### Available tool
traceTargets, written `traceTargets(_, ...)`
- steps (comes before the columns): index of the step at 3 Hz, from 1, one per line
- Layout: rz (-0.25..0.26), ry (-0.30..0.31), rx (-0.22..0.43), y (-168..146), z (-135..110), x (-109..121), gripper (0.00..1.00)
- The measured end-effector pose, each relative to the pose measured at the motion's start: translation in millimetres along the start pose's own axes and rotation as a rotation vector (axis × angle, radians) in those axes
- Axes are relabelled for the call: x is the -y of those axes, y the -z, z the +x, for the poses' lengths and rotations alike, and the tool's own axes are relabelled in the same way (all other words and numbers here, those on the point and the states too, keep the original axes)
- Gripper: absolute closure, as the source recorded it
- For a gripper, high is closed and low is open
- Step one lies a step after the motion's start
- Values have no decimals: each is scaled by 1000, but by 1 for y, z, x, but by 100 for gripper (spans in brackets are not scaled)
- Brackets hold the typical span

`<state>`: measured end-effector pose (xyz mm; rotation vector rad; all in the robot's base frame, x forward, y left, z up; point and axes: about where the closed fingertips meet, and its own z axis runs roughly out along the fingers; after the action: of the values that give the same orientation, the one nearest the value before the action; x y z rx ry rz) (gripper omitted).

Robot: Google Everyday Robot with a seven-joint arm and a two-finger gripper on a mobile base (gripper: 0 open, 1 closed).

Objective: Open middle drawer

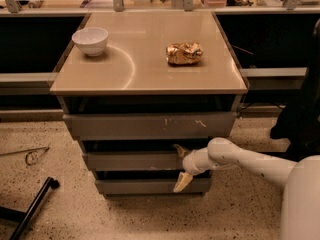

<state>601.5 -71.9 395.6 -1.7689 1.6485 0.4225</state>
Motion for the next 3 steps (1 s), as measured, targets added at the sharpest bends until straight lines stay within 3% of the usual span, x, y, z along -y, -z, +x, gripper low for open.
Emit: traceTargets(3, -46, -24, -9, 4, -4, -8, 0)
